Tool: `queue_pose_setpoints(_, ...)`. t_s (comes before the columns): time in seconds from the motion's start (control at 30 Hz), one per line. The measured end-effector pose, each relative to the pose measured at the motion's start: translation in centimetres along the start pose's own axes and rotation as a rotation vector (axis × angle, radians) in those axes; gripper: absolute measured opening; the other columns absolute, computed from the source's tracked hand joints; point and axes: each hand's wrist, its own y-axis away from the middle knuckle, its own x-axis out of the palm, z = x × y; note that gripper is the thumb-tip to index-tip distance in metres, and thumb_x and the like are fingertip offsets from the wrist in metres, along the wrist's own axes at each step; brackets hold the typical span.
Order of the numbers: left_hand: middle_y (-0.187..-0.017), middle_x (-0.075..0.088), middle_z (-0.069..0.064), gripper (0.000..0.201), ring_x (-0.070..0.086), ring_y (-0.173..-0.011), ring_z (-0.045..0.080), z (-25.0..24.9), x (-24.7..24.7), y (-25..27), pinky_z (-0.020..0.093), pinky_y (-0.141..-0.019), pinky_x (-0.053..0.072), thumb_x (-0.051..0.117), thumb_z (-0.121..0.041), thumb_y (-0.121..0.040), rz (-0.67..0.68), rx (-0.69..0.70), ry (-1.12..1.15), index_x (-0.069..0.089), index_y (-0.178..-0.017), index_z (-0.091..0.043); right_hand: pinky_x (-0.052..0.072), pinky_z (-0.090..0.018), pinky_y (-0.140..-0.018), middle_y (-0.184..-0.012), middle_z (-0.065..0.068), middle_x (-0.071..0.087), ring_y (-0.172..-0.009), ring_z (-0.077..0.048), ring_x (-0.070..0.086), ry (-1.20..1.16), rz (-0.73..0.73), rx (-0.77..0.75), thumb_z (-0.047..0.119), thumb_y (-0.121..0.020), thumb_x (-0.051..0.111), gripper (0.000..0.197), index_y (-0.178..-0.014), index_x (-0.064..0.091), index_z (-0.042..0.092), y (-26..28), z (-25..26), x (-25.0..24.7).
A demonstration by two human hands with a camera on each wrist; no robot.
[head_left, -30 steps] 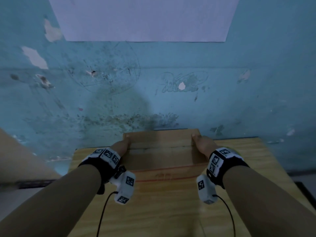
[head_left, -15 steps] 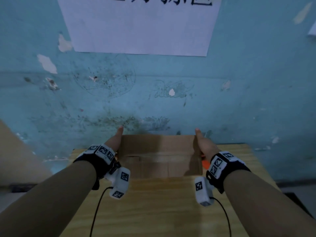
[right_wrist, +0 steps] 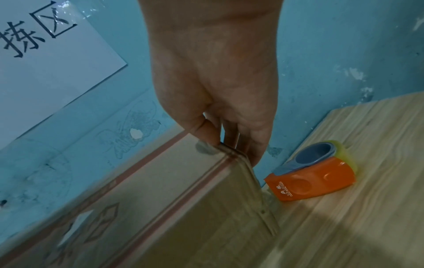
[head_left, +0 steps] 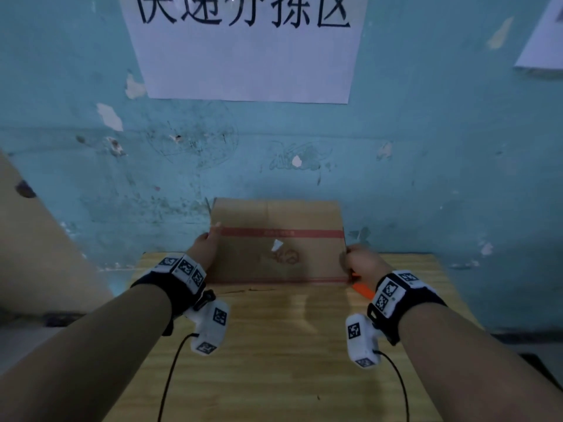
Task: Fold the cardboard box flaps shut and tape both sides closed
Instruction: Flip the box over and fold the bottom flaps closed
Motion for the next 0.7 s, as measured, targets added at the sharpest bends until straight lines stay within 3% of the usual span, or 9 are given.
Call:
queue_pose_setpoints(0.03,-0.152,0.035,0.019,0.080,0.037,-0.137,0.038,-0.1,-0.1,0.5,0.051,-0.115,0.029,0.025,-0.066,-0.092,0.002,0.005,0.009,0.034,-0.146,-0.008,0.039,-0.033,-0.058,-0.067,-0.019,0.050,-0.068,-0.030,0.053,-0.059,0.002,0.019,-0.005,-0.067,0.047,0.011,-0.062,0.051,0.004,-0.2,0.0,-0.1)
queue_pose_setpoints(0.1,-0.150,0.037,0.020,0.079,0.040,-0.135,0.038,-0.3,-0.2,1.5,0.049,-0.112,0.033,0.023,-0.065,-0.093,0.004,0.011,-0.025,0.035,-0.145,-0.006,0.038,-0.030,-0.054,-0.067,-0.020,0.047,-0.063,-0.028,0.051,-0.147,0.006,0.051,-0.008,-0.071,0.043,0.014,-0.062,0.048,0.002,0.5,0.1,-0.5)
queue_pose_setpoints(0.27,-0.149,0.037,0.023,0.102,0.041,-0.133,0.038,-0.5,-0.8,2.3,0.055,-0.111,0.032,0.021,-0.080,-0.082,-0.033,-0.011,0.033,0.032,-0.146,-0.002,0.048,-0.038,-0.071,-0.100,-0.025,0.064,-0.085,-0.032,0.060,-0.335,0.029,0.034,0.000,-0.084,0.044,0.019,-0.094,0.060,0.004,0.8,0.1,-0.5)
queue_pose_setpoints(0.4,-0.141,0.048,0.014,0.102,0.045,-0.130,0.034,-0.1,-1.6,2.2,0.055,-0.106,0.036,0.019,-0.084,-0.078,-0.014,-0.051,0.222,0.044,-0.138,-0.006,0.050,-0.036,-0.074,-0.089,-0.009,0.063,-0.078,-0.026,0.059,-0.480,-0.010,0.026,0.003,-0.093,0.036,0.032,-0.109,0.058,0.021,1.0,0.1,-0.2)
queue_pose_setpoints(0.5,-0.130,0.055,0.011,0.094,0.049,-0.125,0.032,0.6,-2.2,1.4,0.061,-0.103,0.035,0.015,-0.079,-0.083,0.001,-0.108,0.391,0.054,-0.126,-0.006,0.049,-0.031,-0.062,-0.080,-0.008,0.063,-0.070,-0.024,0.059,-0.597,-0.052,0.071,0.005,-0.095,0.034,0.029,-0.096,0.063,0.011,0.4,0.1,-0.4)
queue_pose_setpoints(0.57,-0.129,0.058,0.014,0.092,0.053,-0.120,0.032,1.0,-2.4,0.7,0.063,-0.103,0.035,0.016,-0.079,-0.083,-0.026,-0.106,0.438,0.059,-0.115,-0.005,0.048,-0.033,-0.064,-0.081,-0.009,0.063,-0.074,-0.027,0.059,-0.652,-0.068,0.121,0.012,-0.093,0.041,0.023,-0.082,0.061,0.010,0.1,0.3,-0.6)
queue_pose_setpoints(0.63,-0.123,0.062,0.016,0.090,0.057,-0.114,0.033,1.1,-2.5,0.2,0.063,-0.100,0.039,0.016,-0.080,-0.082,-0.037,-0.100,0.457,0.062,-0.099,-0.005,0.050,-0.037,-0.070,-0.087,-0.012,0.065,-0.084,-0.031,0.061,-0.668,-0.062,0.138,0.023,-0.088,0.048,0.019,-0.083,0.061,0.009,-0.2,0.5,-0.5)
queue_pose_setpoints(0.7,-0.124,0.062,0.016,0.095,0.057,-0.115,0.034,1.0,-2.7,-0.3,0.063,-0.099,0.041,0.017,-0.083,-0.080,-0.020,-0.111,0.418,0.062,-0.105,-0.003,0.050,-0.038,-0.075,-0.091,-0.011,0.066,-0.089,-0.031,0.061,-0.670,-0.045,0.122,0.036,-0.084,0.055,0.027,-0.089,0.062,0.011,-0.2,0.5,-0.2)
